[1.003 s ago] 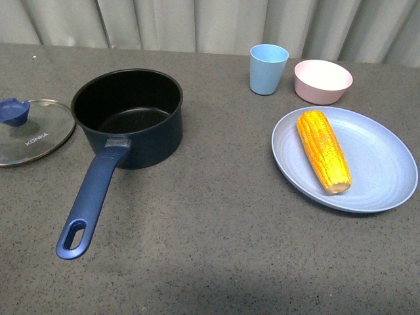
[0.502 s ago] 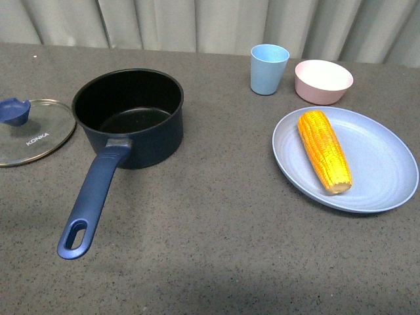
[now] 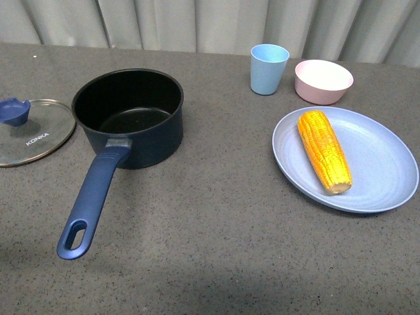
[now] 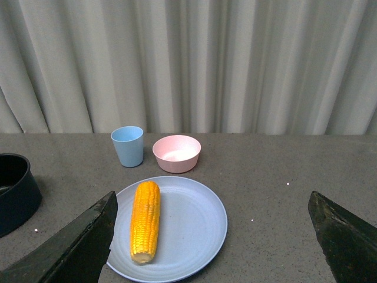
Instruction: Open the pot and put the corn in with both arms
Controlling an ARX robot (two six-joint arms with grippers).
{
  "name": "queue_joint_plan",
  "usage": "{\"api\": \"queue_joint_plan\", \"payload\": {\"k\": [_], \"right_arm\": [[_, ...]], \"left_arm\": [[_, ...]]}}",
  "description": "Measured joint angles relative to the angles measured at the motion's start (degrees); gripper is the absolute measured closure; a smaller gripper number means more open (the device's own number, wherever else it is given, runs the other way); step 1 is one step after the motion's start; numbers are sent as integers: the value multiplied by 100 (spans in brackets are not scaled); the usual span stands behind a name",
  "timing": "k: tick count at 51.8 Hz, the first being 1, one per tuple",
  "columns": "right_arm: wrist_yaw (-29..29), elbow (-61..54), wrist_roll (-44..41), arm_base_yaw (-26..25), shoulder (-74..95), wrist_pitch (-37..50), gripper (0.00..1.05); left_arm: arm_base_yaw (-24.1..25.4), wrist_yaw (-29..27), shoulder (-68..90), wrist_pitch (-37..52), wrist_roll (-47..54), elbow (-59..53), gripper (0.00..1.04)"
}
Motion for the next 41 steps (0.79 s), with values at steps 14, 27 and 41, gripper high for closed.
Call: {"api": "queue_joint_plan", "payload": {"k": [14, 27, 41], "right_arm": [[0, 0, 0, 0, 0, 0, 9], [0, 0, 0, 0, 0, 0, 9], [0, 0, 0, 0, 0, 0, 9]], "left_arm": [[0, 0, -1263, -1062, 0, -125, 101], [0, 0, -2236, -1950, 0, -129, 101], [0, 0, -2951, -2625, 0, -129, 101]]}}
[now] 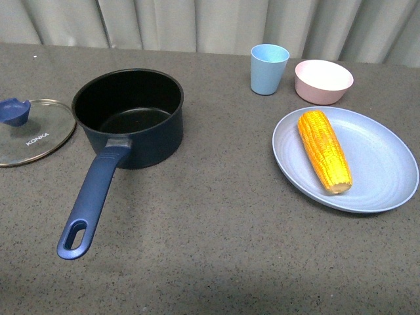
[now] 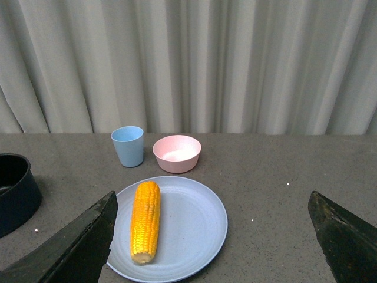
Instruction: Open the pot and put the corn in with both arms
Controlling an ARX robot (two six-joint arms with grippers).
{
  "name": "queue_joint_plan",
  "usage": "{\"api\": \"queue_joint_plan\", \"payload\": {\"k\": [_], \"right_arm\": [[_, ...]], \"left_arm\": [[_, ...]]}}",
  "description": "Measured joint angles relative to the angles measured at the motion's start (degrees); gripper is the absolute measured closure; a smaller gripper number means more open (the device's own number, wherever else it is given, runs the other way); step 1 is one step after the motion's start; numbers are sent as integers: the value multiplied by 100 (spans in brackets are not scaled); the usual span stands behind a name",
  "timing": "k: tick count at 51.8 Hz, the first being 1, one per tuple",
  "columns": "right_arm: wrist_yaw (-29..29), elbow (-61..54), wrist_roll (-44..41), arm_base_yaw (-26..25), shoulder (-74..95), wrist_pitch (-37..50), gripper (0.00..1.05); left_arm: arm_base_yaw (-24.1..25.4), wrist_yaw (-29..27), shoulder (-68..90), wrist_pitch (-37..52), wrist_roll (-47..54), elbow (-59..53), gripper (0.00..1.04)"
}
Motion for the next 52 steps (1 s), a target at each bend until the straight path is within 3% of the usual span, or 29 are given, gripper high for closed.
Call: {"api": "queue_joint_plan", "payload": {"k": [39, 45, 52], "right_arm": [[0, 0, 0, 0, 0, 0, 9], [2, 0, 0, 0, 0, 0, 9], [0, 0, 0, 0, 0, 0, 9]], "left_arm": [[0, 0, -1283, -1266, 0, 0, 101], [-2, -2, -2111, -2232, 2, 0, 101], [-4, 0, -2258, -2282, 2, 0, 101]]}}
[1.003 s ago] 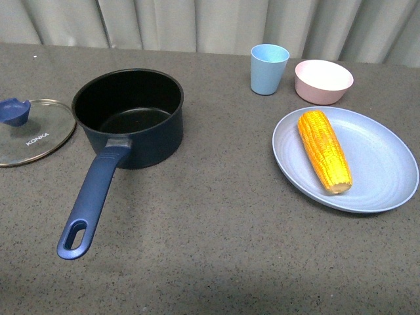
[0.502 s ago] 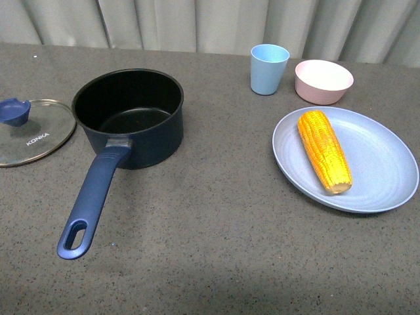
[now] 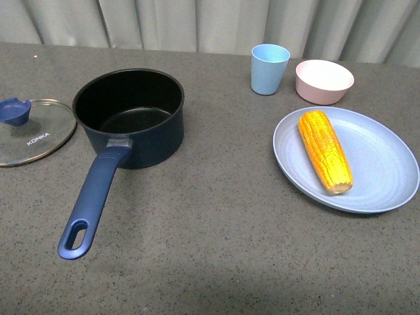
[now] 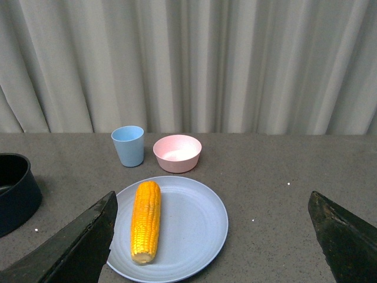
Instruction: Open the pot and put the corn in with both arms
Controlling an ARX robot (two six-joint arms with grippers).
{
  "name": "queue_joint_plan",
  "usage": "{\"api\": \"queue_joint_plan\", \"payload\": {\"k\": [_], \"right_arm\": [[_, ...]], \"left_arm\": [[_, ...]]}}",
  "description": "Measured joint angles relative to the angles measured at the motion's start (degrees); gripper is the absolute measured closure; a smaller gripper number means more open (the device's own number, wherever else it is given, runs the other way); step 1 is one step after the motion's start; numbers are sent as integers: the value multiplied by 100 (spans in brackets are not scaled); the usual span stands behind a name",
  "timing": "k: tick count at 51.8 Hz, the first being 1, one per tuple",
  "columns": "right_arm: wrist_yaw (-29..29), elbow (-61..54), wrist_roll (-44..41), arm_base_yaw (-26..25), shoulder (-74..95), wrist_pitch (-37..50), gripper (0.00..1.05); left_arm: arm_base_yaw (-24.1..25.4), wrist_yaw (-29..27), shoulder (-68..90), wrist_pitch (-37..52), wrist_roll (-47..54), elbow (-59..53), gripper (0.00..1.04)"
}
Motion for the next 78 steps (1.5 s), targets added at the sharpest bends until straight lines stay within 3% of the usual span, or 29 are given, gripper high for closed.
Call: {"api": "queue_joint_plan", "payload": {"k": [4, 5, 7, 9, 19, 32, 46, 78], "right_arm": [[33, 0, -4, 4, 4, -2, 9], [177, 9, -22, 74, 48, -42, 9], [1058, 83, -111, 332, 378, -15, 9], [1270, 166, -188, 413, 957, 245, 9], [48, 866, -649, 66, 4083, 1891, 9], [-857, 1899, -732, -125, 6745, 1987, 9], [-940, 3530, -463, 157, 9261, 1718, 9], [-728, 5718, 1274, 953, 11875, 1025, 9]], "left_arm": [[0, -2, -2, -2, 0, 0, 101], [2, 0, -2, -2, 0, 0, 101], [0, -2, -4, -2, 0, 0, 97], [0, -4, -4, -2, -2, 0, 88], [0, 0, -4, -4, 0, 0, 48], [0, -2, -4, -7, 0, 0, 6], [0, -2, -4, -7, 13, 0, 7], [0, -2, -7, -7, 15, 0, 7]]}}
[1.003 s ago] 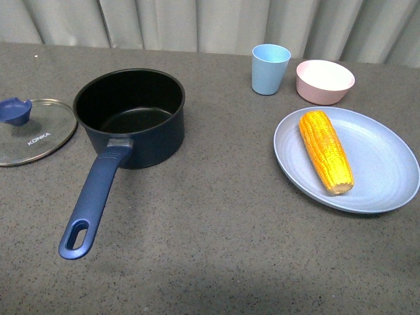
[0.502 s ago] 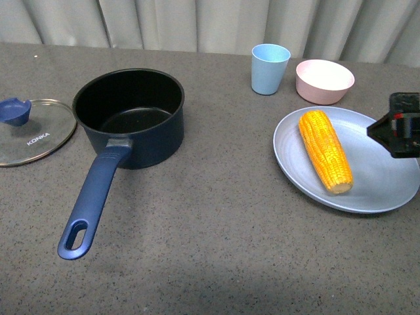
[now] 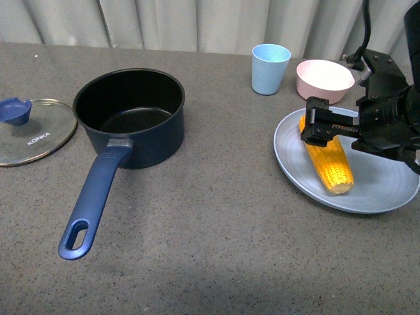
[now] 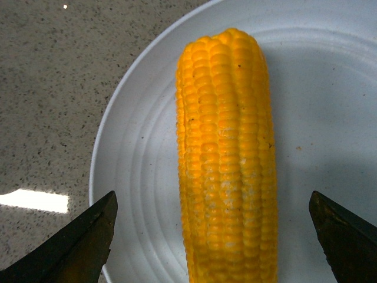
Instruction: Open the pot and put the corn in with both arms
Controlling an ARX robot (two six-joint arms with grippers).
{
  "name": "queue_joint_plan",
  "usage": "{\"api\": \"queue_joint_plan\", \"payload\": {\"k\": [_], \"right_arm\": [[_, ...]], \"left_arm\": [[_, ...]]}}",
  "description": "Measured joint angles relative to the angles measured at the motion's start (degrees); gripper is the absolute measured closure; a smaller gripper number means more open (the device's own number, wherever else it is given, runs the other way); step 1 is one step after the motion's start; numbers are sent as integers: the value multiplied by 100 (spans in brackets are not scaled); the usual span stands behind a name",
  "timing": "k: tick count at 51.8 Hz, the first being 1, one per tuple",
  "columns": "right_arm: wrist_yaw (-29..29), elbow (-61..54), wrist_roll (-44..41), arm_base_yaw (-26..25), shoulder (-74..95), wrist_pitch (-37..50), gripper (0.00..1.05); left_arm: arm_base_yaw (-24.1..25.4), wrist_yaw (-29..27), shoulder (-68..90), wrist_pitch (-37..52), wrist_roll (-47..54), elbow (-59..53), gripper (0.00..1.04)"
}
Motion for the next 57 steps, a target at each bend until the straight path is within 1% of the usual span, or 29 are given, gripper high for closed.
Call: {"api": "queue_joint_plan", "payload": {"k": [11, 13, 17, 18, 20, 23, 25, 28, 30, 43, 46, 50, 57], "right_arm": [[105, 319, 291, 11, 431, -46, 9], [125, 341, 306, 2, 446, -59, 11], [197, 393, 310, -20, 461, -138, 24], [197, 402, 310, -26, 461, -153, 30], [201, 420, 308, -31, 461, -186, 37], [190, 426, 310, -37, 461, -188, 44], [173, 433, 308, -37, 461, -199, 53], [173, 444, 308, -37, 461, -205, 62], [173, 448, 308, -37, 461, -208, 66], [90, 380, 352, 13, 387, -87, 83], [-46, 267, 376, 33, 227, -22, 86], [-9, 188, 291, 109, -48, 44, 88], [-702, 376, 184, 448, -603, -52, 91]], "left_arm": [[0, 0, 0, 0, 0, 0, 7], [0, 0, 2, 0, 0, 0, 7], [0, 0, 0, 0, 0, 0, 7], [0, 2, 2, 0, 0, 0, 7], [0, 0, 2, 0, 0, 0, 7], [0, 0, 0, 0, 0, 0, 7], [0, 0, 2, 0, 0, 0, 7], [0, 2, 0, 0, 0, 0, 7], [0, 0, 2, 0, 0, 0, 7], [0, 0, 2, 0, 0, 0, 7], [0, 0, 2, 0, 0, 0, 7], [0, 0, 0, 0, 0, 0, 7], [0, 0, 0, 0, 0, 0, 7]]}}
